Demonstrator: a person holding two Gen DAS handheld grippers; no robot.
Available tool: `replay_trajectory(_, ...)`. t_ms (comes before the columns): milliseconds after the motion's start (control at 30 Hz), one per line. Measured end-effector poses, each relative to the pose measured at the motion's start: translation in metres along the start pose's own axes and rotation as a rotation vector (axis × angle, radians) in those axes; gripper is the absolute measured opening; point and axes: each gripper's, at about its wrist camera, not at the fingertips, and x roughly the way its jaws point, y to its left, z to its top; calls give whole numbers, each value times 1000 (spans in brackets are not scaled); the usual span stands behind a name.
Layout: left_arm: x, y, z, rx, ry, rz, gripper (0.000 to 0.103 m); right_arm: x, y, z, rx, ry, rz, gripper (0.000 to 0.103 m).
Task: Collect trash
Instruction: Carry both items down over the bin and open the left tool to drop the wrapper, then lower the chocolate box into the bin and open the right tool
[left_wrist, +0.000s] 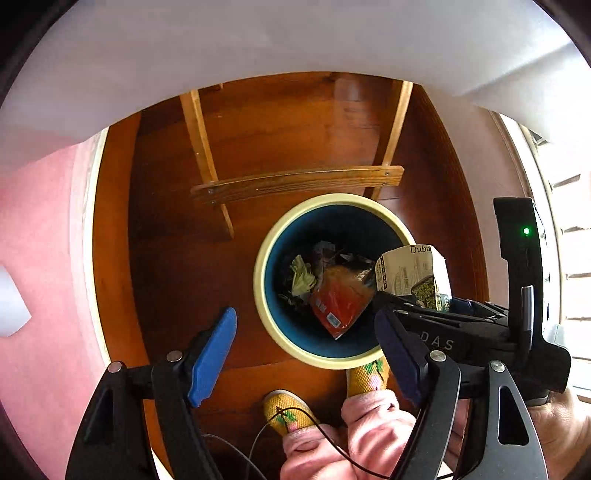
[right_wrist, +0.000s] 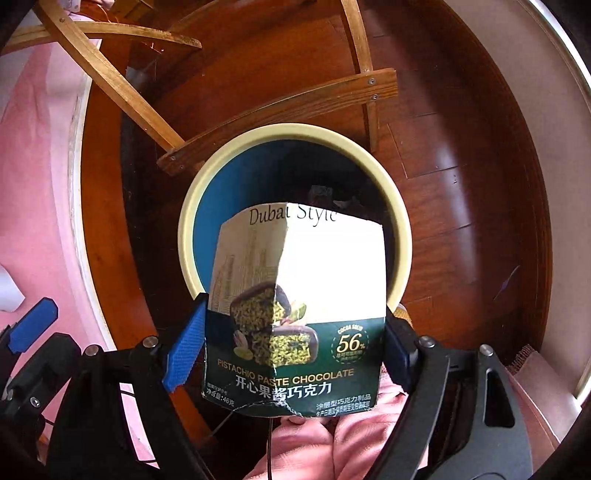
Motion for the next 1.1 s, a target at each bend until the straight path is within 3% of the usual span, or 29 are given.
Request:
replay_trajectory(333,-31,30,5,-104,-48,30,79,-24,32,11,-35,-94,20,82)
replay_trajectory(833,-81,28,14,-85,-72,21,80,-67,58,10,-26,-133,42,83)
replay_trajectory(1100,-77,29,20,-84,-70,10,80,-74,63,2,-90,-167,6,83)
